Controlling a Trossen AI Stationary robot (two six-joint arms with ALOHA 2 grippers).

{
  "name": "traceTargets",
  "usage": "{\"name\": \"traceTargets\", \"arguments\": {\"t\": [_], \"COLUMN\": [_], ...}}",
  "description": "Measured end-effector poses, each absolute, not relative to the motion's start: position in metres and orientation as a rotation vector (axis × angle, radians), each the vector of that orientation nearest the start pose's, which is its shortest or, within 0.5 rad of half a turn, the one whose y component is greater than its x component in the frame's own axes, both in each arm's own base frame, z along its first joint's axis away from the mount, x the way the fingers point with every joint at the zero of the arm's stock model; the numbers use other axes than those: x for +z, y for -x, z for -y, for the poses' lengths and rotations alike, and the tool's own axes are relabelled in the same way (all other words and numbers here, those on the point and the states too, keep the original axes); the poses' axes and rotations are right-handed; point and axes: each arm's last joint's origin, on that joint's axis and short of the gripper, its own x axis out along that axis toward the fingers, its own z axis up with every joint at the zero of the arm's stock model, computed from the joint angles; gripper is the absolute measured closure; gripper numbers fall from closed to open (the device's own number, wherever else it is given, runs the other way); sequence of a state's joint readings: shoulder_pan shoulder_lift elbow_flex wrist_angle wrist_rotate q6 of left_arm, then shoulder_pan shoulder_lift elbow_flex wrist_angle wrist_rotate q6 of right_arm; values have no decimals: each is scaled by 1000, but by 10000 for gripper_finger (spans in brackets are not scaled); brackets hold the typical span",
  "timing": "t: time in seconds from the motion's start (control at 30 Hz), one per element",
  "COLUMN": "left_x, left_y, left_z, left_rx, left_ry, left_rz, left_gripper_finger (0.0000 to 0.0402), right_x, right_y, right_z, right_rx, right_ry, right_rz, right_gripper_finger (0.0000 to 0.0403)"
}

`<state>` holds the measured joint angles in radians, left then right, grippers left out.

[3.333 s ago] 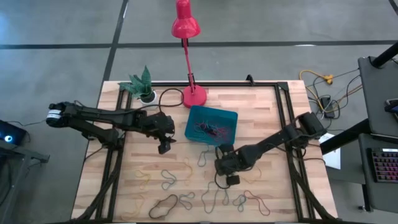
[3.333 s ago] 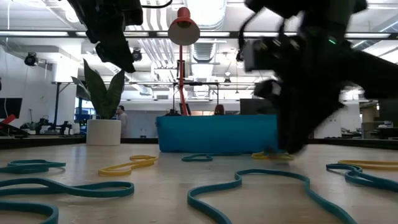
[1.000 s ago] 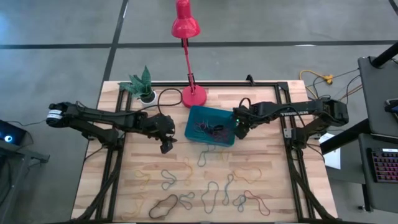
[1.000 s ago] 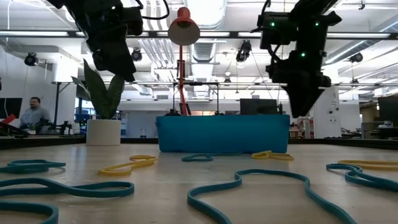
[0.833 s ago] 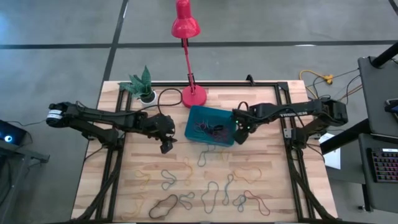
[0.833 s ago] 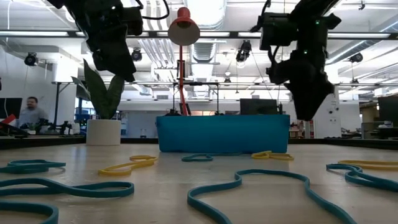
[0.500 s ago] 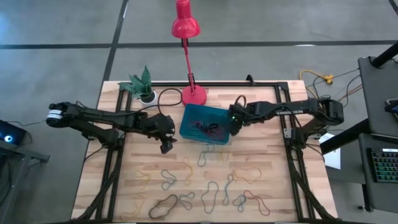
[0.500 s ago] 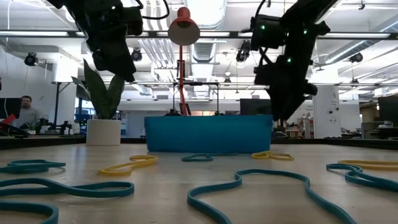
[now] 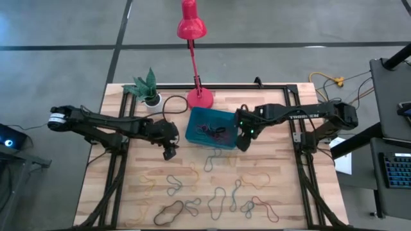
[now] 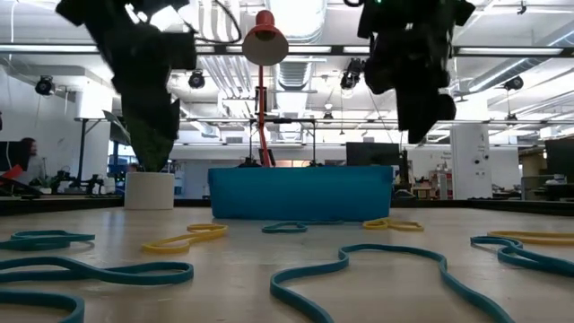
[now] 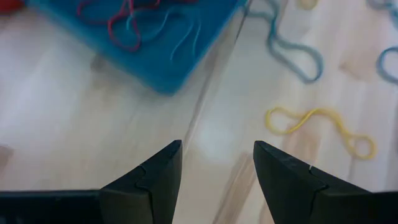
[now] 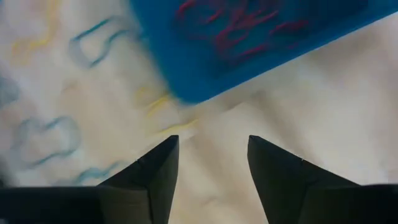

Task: Pick and place rubber bands into bin
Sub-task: Adjust the blue bin

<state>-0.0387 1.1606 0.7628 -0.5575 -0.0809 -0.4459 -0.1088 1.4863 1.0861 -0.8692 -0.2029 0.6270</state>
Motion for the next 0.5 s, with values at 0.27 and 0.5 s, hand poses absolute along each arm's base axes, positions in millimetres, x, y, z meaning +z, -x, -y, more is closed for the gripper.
{"name": "traceTargets", "arguments": {"t": [0.27,0.5], "left_x": [200,198], "left_y": [-216,-216], "left_z": [5,-5], "left_rx": [278,365], "left_ry": [399,387], "left_rz": [-892,-839], "left_gripper_finger": [219,219], "right_x": [218,197], "right_y": [-298,-316], "right_z": [-19,-36], "right_rx": [-178,-153], "right_ry": [-730,-670], "right_rz": [-1212,-1204], "right_gripper_finger": [245,274]}}
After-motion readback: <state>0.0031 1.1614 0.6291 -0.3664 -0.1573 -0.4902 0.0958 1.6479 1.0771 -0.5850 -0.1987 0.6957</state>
